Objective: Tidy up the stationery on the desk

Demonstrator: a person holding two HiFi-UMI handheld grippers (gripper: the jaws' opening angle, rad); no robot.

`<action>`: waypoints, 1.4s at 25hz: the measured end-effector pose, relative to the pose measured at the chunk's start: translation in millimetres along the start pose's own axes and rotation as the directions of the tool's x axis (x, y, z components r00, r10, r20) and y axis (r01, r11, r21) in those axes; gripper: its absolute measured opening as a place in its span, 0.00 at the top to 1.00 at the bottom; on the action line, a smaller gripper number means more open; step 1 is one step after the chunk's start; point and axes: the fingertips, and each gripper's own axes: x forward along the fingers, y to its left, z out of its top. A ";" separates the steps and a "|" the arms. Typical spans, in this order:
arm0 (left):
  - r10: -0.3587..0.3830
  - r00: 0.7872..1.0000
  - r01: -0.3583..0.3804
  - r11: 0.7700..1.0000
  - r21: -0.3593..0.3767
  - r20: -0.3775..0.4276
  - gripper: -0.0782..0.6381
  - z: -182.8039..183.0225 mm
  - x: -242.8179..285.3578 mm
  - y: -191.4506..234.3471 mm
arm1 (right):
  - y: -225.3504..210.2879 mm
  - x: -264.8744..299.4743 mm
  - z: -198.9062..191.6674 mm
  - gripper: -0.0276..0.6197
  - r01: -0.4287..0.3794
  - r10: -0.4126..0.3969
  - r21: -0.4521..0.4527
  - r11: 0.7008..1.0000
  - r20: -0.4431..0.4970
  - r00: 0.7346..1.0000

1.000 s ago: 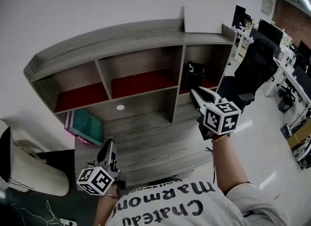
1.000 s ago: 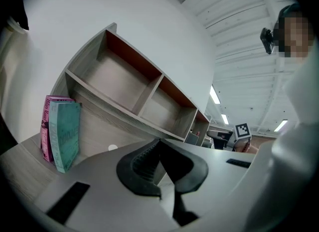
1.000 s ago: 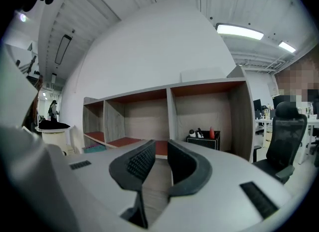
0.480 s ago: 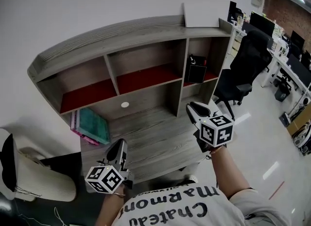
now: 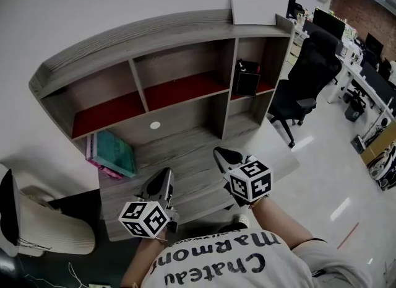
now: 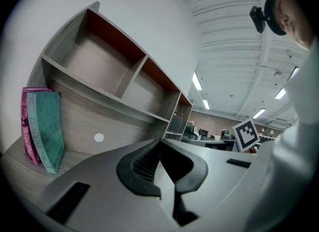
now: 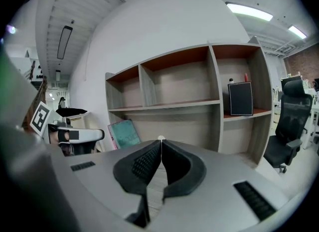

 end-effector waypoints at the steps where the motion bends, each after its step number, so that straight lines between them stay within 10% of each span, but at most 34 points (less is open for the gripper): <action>1: 0.000 1.000 0.000 1.000 0.007 -0.006 0.87 -2.6 1.6 -1.2 | 6.0 2.7 -4.3 0.93 -0.011 0.011 0.013 1.000 -0.002 1.000; 15: 0.133 0.986 -0.130 0.991 0.038 -0.096 0.87 -42.4 -9.4 29.6 | 25.5 20.7 -53.8 0.94 -0.018 0.027 0.111 0.994 -0.075 0.997; 35: 0.136 0.985 -0.134 0.991 0.026 -0.109 0.87 -45.8 -11.5 35.0 | 21.1 24.7 -56.4 0.94 -0.001 0.013 0.119 0.993 -0.093 0.996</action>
